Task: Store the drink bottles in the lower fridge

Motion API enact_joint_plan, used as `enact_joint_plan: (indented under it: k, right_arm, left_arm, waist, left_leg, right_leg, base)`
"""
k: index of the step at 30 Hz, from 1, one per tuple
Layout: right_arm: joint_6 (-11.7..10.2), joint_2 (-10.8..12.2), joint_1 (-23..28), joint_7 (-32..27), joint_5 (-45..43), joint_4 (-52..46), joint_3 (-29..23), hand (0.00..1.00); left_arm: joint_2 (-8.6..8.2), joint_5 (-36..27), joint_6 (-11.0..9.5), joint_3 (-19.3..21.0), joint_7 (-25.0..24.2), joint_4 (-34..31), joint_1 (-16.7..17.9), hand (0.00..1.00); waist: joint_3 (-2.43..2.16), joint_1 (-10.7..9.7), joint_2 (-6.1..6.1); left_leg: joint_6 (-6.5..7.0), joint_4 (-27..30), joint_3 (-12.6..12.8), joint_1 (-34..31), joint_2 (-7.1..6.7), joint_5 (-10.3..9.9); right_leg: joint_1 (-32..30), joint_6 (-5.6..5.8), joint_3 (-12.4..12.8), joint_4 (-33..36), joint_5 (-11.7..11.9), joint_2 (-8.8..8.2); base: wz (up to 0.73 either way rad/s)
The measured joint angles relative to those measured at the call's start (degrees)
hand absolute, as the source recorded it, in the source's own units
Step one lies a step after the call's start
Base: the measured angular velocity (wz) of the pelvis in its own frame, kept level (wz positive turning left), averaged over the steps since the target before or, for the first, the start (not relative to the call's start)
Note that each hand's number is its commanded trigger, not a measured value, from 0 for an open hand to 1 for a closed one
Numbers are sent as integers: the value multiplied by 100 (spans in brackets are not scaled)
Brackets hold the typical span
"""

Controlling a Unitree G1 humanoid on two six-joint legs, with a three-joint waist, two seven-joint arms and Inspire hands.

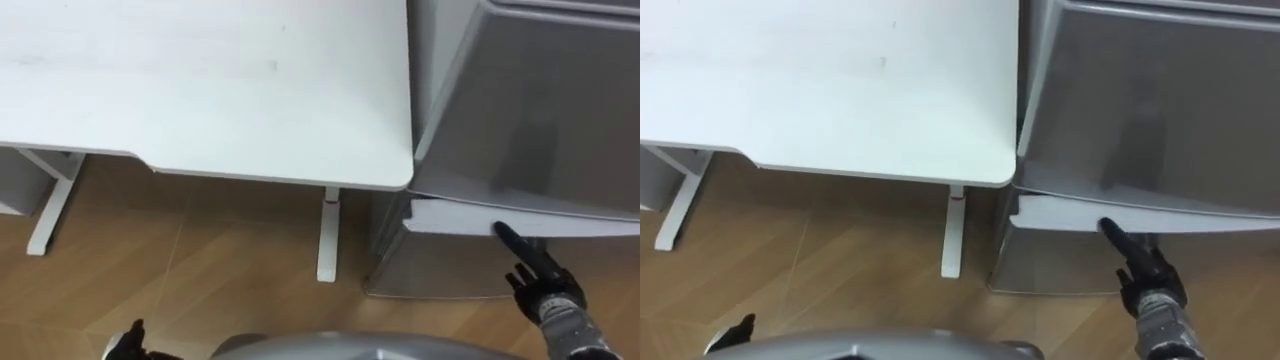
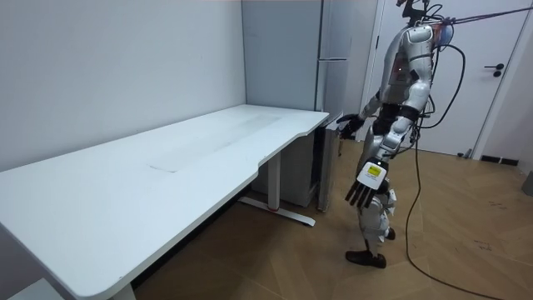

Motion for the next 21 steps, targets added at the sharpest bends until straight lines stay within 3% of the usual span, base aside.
enact_joint_plan:
  k: [6, 13, 21]
  right_arm:
    - [301, 168, 42, -14, -810, 211, 287, 0]
    - [323, 179, 69, -14, -1100, 215, 289, 0]
    - [323, 185, 70, -49, -1804, 431, 519, 0]
  left_arm:
    - [-147, 5, -11, 132, -38, 308, 2, 0]
    - [-193, 11, -6, 133, -143, 566, 76, 0]
    - [-249, 5, -4, 146, -151, 564, 152, 0]
  waist:
    - [19, 155, -20]
    - [41, 230, 31]
    - [25, 323, 39]
  left_leg:
    - [2, -7, -70, -6, -26, -2]
    - [24, 165, -255, -108, -87, -18]
    - [112, 341, -509, -199, -251, -55]
  right_leg:
    - [27, 1, -58, 5, 0, -6]
    - [99, 40, -230, 5, -51, -23]
    - [217, 128, -512, 33, -103, -103]
  base:
    - [6]
    - [15]
    - [20]
